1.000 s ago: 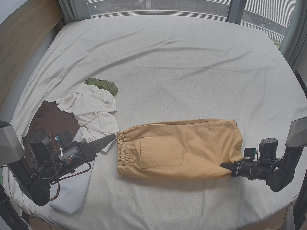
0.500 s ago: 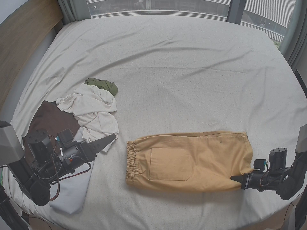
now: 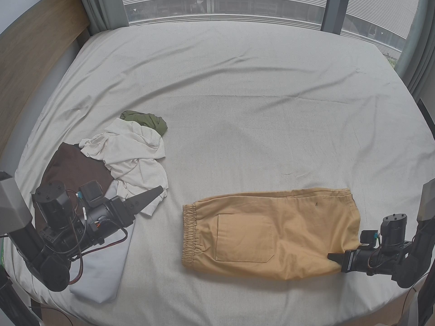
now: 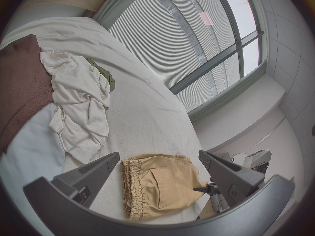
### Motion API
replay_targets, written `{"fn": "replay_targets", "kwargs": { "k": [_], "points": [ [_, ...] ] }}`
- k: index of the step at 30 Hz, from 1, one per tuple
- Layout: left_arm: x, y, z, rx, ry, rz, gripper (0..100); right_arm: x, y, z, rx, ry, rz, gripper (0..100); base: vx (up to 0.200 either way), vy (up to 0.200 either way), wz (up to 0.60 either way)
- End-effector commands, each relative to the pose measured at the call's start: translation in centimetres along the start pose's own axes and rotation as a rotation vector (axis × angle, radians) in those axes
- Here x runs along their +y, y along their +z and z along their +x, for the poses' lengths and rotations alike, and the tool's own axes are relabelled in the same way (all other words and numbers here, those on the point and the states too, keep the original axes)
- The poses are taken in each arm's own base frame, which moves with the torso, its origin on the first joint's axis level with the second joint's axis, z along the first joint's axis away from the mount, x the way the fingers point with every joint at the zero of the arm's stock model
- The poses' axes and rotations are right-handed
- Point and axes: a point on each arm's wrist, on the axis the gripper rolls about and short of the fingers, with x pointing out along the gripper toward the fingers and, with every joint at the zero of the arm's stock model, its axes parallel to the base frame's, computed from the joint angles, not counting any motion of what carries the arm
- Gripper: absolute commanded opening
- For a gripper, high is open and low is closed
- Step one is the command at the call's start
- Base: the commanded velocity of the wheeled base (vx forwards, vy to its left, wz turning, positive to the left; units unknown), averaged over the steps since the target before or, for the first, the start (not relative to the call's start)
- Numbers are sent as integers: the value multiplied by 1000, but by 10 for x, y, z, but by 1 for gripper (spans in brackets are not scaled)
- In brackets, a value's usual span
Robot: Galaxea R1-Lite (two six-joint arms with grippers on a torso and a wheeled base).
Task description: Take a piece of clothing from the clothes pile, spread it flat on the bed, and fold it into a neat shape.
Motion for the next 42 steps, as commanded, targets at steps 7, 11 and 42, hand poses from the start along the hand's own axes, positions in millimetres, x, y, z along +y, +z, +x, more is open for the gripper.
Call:
{"fn": "replay_targets", "kwargs": {
  "k": [7,11,42],
  "points": [
    [-2,2,0,-8,-8,-4,100,-10,6,-16,-63,-82,38,100,0,0,0],
    [-2,1,0,-4,-7,-3,100,-26,15,-31,-139,-151,89,100,0,0,0],
    [-7,-4,0,14,-22,5,100,-28,100,-66,-576,-91,39,100,0,0,0]
  ]
}}
